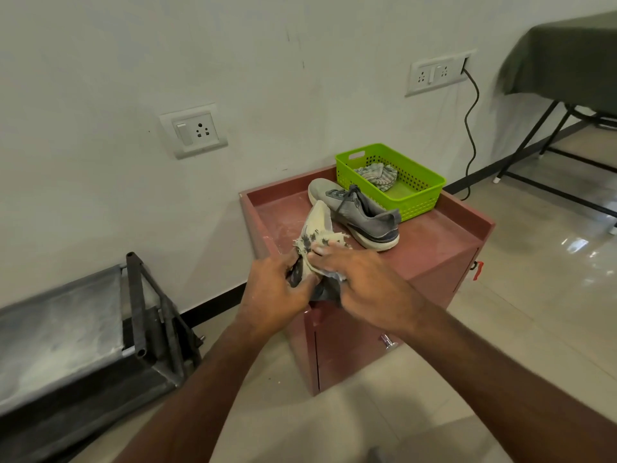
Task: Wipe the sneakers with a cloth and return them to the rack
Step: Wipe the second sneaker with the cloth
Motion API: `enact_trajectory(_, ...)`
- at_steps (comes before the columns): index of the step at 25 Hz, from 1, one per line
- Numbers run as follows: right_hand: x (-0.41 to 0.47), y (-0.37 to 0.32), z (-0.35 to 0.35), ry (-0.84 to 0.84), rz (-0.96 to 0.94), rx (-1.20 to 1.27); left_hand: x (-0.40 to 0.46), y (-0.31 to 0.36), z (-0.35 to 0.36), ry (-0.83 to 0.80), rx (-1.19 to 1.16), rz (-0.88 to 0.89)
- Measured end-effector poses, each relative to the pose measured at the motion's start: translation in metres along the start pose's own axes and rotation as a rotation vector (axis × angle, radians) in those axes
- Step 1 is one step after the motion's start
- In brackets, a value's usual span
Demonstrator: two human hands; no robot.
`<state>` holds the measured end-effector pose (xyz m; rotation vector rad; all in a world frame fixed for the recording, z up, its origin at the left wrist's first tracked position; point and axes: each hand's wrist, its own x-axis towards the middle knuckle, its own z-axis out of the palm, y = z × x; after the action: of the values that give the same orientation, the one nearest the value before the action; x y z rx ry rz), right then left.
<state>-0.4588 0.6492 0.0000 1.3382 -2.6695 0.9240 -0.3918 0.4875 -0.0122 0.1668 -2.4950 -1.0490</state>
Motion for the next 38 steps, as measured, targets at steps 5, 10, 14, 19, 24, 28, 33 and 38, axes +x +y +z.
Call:
enact_trajectory(5, 0.046, 0.042, 0.011, 0.08, 0.326, 0.225, -0.003, 0.005, 0.002, -0.002, -0.003, 0.0)
enact_trajectory(10, 0.027, 0.06, 0.001, 0.05, 0.587, 0.244, -0.004, 0.004, 0.002, -0.019, -0.041, -0.035)
enact_trajectory(14, 0.036, 0.07, -0.011, 0.332, 0.476, 0.319, -0.004, 0.003, 0.002, -0.022, -0.063, -0.028)
enact_trajectory(19, 0.032, 0.05, 0.008, -0.002, 0.285, 0.284, -0.003, -0.006, 0.001, 0.002, -0.138, -0.056)
enact_trajectory(24, 0.019, 0.066, -0.015, 0.088, 0.534, 0.24, -0.002, -0.005, 0.001, -0.015, -0.141, -0.046)
enact_trajectory(28, 0.031, 0.047, 0.006, 0.228, 0.224, 0.353, -0.001, -0.008, 0.001, -0.009, -0.154, -0.033)
enact_trajectory(33, 0.032, 0.077, 0.026, -0.009, 0.332, 0.069, -0.003, -0.009, 0.0, -0.014, -0.161, -0.072)
enact_trajectory(38, 0.047, 0.06, 0.008, 0.435, 0.371, 0.216, -0.004, -0.006, 0.001, -0.048, -0.134, -0.081)
